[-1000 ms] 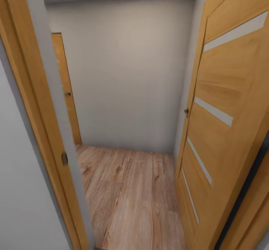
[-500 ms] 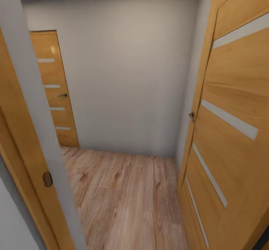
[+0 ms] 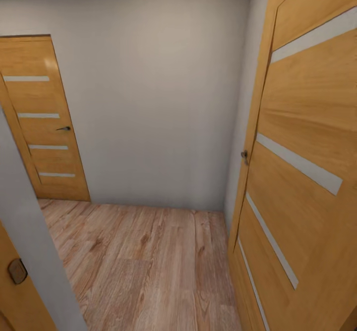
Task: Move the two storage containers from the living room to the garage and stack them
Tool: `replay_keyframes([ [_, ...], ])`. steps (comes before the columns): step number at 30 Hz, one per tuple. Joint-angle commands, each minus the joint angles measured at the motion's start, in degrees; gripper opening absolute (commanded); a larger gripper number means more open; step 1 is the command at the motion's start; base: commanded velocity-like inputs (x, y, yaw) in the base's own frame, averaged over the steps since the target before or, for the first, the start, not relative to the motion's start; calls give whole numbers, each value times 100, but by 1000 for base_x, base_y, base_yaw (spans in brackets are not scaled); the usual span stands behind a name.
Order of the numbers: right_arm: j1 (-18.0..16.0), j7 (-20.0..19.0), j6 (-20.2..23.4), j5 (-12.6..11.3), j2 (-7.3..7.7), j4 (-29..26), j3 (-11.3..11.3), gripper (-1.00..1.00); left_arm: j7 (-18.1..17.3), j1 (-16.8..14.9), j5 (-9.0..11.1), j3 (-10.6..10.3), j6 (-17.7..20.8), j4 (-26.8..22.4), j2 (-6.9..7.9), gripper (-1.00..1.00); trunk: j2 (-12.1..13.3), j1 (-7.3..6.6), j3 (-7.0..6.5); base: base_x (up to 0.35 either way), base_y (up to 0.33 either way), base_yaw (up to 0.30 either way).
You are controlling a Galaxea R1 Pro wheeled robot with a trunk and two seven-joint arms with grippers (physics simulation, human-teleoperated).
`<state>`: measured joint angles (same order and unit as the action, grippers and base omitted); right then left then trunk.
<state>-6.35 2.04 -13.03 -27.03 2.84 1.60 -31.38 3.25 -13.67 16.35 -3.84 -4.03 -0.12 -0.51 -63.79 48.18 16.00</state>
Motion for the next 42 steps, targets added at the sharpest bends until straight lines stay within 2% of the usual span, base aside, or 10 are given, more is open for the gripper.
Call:
replay_keyframes([
  [1,-7,11,-26,-34,-3,16,-56,100,17,-4,44,-44,-18,3,-2,100,-5,1,7,12,-4,-23],
  [12,-7,33,-24,-13,-3,16,-97,100,18,-4,58,-39,-19,3,5,100,-5,1,7,62,-1,-5],
  [42,-7,-2,-24,5,4,16,-105,100,18,-4,62,-38,-19,3,0,100,-5,1,7,291,0,0],
])
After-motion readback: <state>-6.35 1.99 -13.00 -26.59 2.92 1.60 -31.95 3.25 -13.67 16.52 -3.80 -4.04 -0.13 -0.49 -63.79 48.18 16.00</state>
